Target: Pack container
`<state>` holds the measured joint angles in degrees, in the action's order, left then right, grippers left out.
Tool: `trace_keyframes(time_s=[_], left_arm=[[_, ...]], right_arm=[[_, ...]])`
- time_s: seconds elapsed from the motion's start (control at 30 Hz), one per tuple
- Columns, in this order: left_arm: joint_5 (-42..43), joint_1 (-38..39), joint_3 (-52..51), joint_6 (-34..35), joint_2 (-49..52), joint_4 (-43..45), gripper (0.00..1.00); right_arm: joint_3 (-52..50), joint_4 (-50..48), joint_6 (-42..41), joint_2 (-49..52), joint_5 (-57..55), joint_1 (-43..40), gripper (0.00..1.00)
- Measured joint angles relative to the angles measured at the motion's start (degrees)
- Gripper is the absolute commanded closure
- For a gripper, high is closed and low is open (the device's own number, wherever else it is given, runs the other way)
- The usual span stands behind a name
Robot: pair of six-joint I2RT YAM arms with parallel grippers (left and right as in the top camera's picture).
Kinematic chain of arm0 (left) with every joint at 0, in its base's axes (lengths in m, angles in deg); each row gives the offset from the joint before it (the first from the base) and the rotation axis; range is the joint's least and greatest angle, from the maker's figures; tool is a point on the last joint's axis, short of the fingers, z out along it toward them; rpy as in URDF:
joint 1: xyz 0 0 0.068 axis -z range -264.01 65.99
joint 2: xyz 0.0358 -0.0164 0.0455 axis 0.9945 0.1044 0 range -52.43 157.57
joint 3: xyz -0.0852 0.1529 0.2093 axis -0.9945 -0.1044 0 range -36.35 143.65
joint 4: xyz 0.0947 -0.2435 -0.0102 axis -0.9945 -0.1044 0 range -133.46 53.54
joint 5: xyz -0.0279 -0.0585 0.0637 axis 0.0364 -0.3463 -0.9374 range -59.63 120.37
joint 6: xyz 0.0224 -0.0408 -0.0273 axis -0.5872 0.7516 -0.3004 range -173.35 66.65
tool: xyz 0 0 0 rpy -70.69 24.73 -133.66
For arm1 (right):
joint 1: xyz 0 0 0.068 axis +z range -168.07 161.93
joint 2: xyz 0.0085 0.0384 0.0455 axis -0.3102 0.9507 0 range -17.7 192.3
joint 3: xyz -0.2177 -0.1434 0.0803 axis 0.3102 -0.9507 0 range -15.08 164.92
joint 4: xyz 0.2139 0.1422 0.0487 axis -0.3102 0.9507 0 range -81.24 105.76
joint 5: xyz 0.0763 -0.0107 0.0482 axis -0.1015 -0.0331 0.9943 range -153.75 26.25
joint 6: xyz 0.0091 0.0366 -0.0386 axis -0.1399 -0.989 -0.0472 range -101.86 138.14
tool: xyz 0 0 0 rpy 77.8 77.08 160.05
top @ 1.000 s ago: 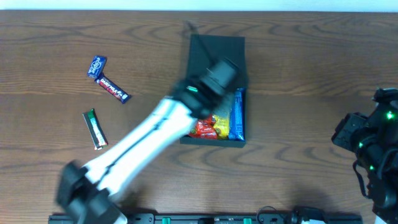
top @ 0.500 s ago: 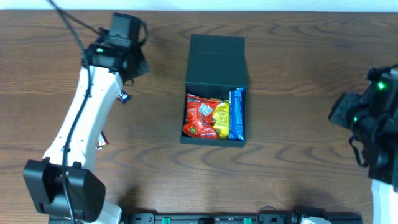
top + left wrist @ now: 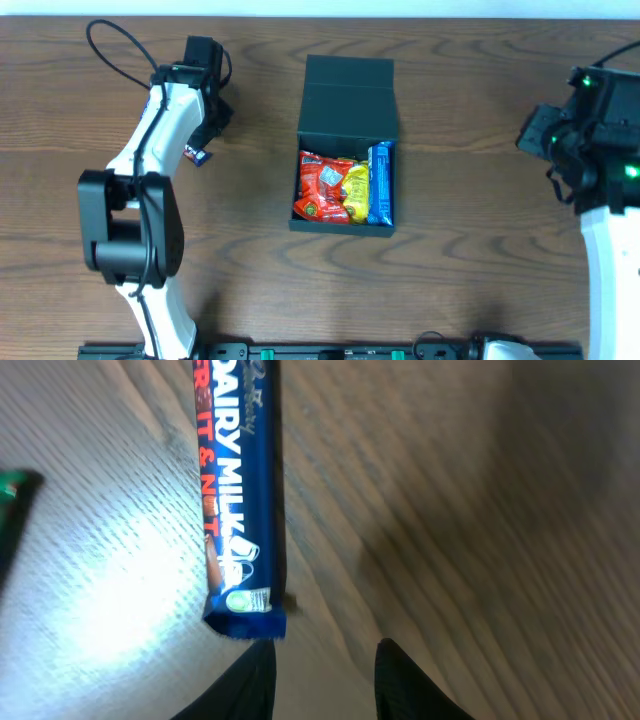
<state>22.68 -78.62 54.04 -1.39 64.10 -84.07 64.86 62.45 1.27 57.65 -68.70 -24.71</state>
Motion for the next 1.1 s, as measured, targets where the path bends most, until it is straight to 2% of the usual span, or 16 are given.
trace_keyframes(time_s=[0.1, 0.27, 0.3, 0.37, 0.5, 0.63, 0.8, 1.1], left_arm=[[0.0, -0.5, 0.0, 3.6, 1.4, 0.0, 0.67], [-0.3, -1.9, 0.0, 6.1, 1.5, -0.5, 0.63], [-0.3, -2.2, 0.0, 6.6, 1.5, -0.7, 0.63], [-0.3, -2.8, 0.0, 7.1, 1.5, -1.1, 0.62], [-0.3, -4.4, 0.0, 8.0, 1.5, -1.3, 0.59], [-0.4, -5.8, 0.0, 8.3, 1.5, -1.4, 0.58], [-0.5, -6.7, 0.0, 8.3, 1.5, -1.1, 0.66], [1.0, -6.7, 0.0, 8.5, 4.1, 1.6, 0.63]], right_arm=[[0.0, -0.5, 0.0, 2.7, 1.0, 0.0, 0.7], [0.0, -0.7, 0.7, 5.3, 3.2, 0.0, 0.21], [0.0, -1.0, 0.9, 5.6, 4.0, 0.0, 0.16], [0.0, -1.4, 2.2, 6.1, 5.3, 0.0, 0.15], [0.0, -1.7, 3.6, 7.2, 7.3, 0.1, 0.01], [0.0, -2.4, 4.1, 9.1, 9.4, 0.5, 0.01], [0.0, -4.1, 4.4, 12.8, 13.4, 0.9, 0.01], [0.0, -4.5, 4.5, 16.5, 16.2, 0.9, 0.01]])
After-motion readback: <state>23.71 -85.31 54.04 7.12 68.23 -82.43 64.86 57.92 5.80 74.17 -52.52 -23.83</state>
